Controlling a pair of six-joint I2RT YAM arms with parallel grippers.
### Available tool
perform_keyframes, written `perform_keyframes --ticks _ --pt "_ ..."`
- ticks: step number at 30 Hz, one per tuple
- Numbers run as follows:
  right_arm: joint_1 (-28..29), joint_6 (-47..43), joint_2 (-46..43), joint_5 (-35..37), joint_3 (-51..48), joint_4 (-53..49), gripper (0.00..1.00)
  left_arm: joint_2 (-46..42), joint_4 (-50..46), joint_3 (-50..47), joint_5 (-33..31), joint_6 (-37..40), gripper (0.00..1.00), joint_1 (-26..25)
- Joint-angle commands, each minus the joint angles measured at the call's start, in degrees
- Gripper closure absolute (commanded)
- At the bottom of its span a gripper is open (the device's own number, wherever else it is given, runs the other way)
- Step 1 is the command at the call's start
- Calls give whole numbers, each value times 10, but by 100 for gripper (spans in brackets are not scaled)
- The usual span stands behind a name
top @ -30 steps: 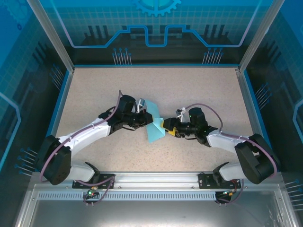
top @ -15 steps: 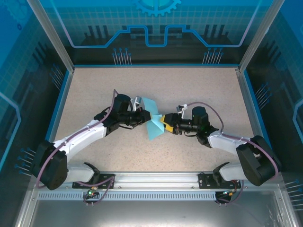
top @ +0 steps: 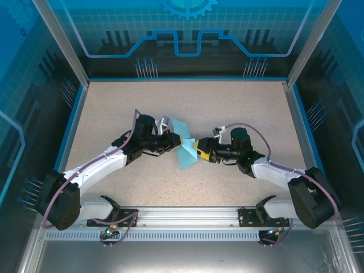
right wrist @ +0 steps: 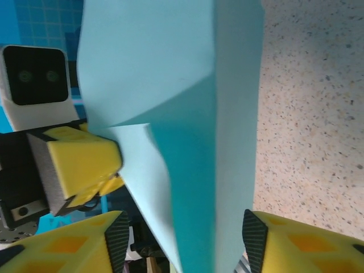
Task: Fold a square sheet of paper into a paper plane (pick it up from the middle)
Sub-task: Turn over the paper at the center of the table.
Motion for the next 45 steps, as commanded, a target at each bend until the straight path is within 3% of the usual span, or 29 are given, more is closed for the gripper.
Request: perform_keyframes --ticks 1,8,18,34,45 --pt "-9 -23 0 1 15 -25 35 -21 4 17 23 -3 87 6" --pt "-4 89 33 -27 9 126 31 -15 41 12 35 -26 87 6" --pt "-2 119 16 -33 18 141 33 -3 56 2 43 -27 87 7" --pt "-10 98 -1 -35 19 104 54 4 33 -2 37 -4 86 11" --pt "-10 88 0 -35 25 89 69 3 29 -8 36 -1 79 17"
